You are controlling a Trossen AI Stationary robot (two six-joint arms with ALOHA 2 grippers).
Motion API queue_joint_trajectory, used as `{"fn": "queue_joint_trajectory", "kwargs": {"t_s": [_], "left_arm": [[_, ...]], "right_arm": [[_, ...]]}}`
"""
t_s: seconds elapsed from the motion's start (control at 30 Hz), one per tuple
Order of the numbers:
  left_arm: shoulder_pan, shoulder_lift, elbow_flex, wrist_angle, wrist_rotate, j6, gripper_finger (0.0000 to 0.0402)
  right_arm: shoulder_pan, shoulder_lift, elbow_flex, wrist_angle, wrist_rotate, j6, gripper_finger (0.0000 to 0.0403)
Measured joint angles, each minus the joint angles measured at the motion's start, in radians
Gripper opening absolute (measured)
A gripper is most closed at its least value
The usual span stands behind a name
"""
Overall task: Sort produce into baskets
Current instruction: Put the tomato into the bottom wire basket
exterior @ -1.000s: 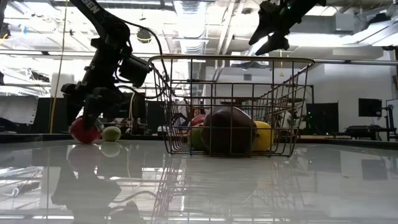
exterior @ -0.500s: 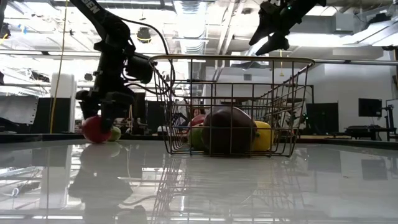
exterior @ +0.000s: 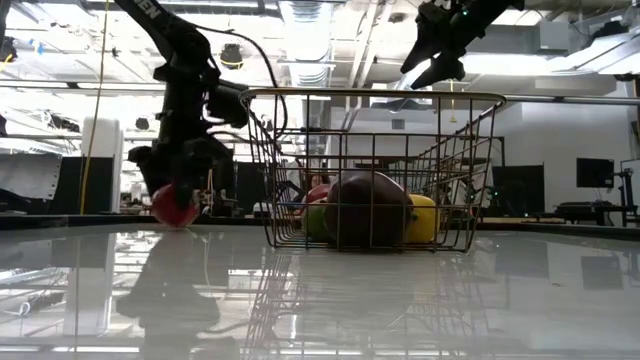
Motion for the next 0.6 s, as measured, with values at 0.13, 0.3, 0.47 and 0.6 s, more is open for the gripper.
{"fn": "queue_joint_trajectory", "kwargs": {"t_s": [0.13,0.3,0.47,0.6], "left_arm": [[-0.004,-0.054,0.060,0.035,0.046,-0.020,0.0279],[-0.003,-0.118,0.170,0.139,0.146,-0.037,0.0280],[-0.065,-0.134,0.240,0.356,0.378,0.024,0.0280],[-0.191,-0.126,0.248,0.479,0.310,0.012,0.0287]], "right_arm": [[-0.001,0.000,0.000,0.000,0.000,0.000,0.0321],[-0.002,0.000,0.000,0.004,0.000,-0.003,0.0321],[-0.002,0.000,0.000,0.027,0.000,-0.003,0.0321],[-0.002,0.000,0.000,0.030,0.001,-0.003,0.0321]]}}
